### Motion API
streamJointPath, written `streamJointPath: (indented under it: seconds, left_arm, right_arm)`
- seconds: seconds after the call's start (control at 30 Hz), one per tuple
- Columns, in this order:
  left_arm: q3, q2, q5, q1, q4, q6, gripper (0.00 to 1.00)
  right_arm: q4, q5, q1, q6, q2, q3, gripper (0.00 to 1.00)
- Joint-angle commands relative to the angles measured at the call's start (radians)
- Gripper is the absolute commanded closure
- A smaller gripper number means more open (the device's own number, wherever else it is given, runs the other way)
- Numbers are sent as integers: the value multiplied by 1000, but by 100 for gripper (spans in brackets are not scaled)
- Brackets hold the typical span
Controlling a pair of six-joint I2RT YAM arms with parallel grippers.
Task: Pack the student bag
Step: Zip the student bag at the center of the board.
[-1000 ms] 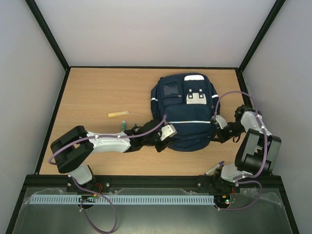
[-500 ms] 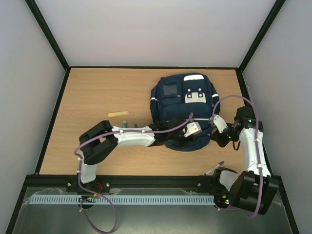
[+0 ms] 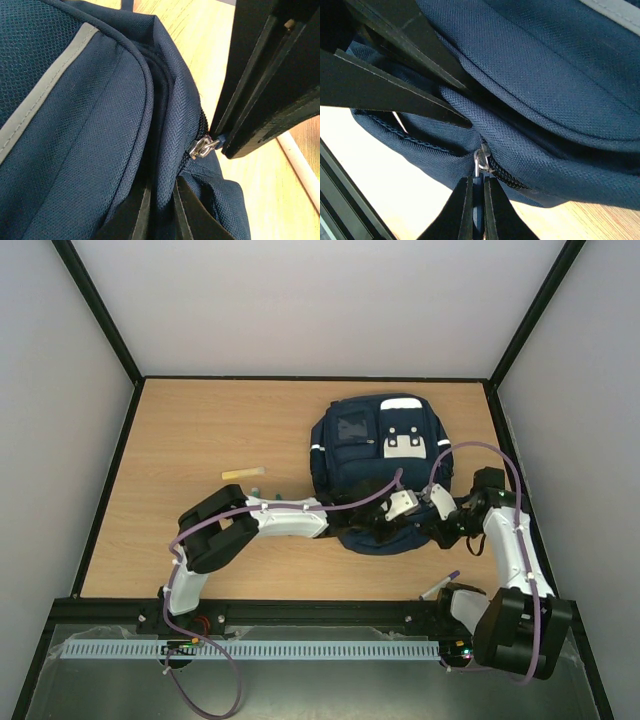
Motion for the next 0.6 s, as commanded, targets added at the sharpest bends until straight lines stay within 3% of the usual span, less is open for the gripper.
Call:
streamJointPath:
  seconds: [0.0,0.17,0.37,0.57]
  left_arm:
    - [-17,-5,55,-16,131,-47,98]
    - [-83,-59,14,-14,122,-39,98]
    - [-174,-114,-24,-6,110,-43,98]
    - [-244,-164,-37,-5,112,-50,98]
  right_arm:
    - [-57,-53,26,37,34,27,99]
    - [-49,72,-44,7,127,80,99]
    - [-142,98,-211,-129,283,248,99]
    - [-92,133,-255,-125,371,316,99]
